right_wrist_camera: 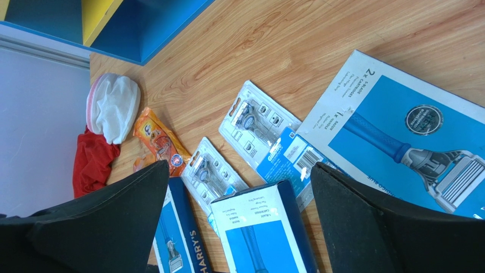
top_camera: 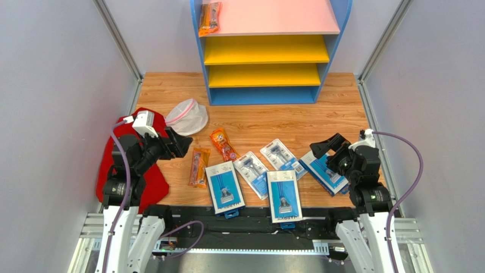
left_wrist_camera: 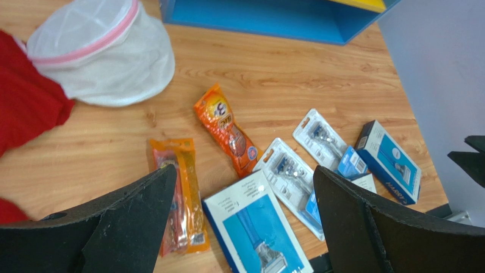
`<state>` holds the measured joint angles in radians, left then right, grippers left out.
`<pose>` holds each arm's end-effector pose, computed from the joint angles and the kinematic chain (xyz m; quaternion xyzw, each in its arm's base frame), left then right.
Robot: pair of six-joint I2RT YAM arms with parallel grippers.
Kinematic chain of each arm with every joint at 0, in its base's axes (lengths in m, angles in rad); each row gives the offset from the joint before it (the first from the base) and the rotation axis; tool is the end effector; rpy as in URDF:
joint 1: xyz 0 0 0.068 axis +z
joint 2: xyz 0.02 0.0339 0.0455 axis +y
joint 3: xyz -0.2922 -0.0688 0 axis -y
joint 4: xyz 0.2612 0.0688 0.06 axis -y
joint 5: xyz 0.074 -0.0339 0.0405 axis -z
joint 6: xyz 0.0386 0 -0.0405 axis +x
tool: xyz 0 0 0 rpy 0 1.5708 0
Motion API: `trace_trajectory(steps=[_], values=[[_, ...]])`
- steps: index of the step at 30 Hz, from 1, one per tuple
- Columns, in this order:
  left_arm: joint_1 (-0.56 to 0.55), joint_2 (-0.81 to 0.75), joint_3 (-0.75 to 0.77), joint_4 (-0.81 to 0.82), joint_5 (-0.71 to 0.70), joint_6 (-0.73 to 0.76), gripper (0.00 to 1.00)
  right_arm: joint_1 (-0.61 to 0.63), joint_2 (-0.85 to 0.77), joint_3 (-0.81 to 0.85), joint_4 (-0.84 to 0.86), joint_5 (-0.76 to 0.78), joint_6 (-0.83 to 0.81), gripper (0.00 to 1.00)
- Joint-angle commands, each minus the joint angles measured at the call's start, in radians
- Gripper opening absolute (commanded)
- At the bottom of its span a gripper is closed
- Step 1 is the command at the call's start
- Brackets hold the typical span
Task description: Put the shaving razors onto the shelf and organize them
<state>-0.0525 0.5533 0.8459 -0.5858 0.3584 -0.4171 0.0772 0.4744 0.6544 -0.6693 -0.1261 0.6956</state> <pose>0.1088 -0.0193 0.3680 -0.0387 0.7961 -0.2757 0.5373 0.1047 0.0130 0.3000 0.2295 0.8249 0.2436 0.4555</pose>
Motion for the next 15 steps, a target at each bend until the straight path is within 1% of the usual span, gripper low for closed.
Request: trace_trajectory(steps=[1, 2, 6, 8, 10, 14, 15], values=[[0.003, 0.037, 0.056, -0.072, -0.011, 0.009, 0.99, 0.004, -0.007, 0.007, 0.045, -0.038, 0.021, 1.0], [0.003, 0.042, 0.055, -0.071, 0.017, 0.056, 0.99, 0.004, -0.007, 0.005, 0.048, -0.044, 0.018, 1.0], [0.003, 0.088, 0.055, -0.088, 0.108, -0.008, 0.99, 0.004, 0.003, -0.01, 0.072, -0.093, 0.016, 1.0], [0.003, 0.123, 0.045, -0.086, 0.126, -0.008, 0.99, 0.003, 0.004, -0.031, 0.089, -0.124, 0.028, 1.0], [0.003, 0.187, 0.024, -0.068, 0.168, 0.012, 0.98, 0.003, 0.004, -0.044, 0.109, -0.142, 0.048, 1.0], [0.003, 0.309, 0.004, -0.046, 0.206, -0.022, 0.97, 0.004, 0.007, -0.049, 0.111, -0.204, 0.044, 1.0], [0.003, 0.347, 0.007, -0.066, 0.183, -0.026, 0.96, 0.003, 0.003, -0.048, 0.093, -0.205, 0.041, 1.0]])
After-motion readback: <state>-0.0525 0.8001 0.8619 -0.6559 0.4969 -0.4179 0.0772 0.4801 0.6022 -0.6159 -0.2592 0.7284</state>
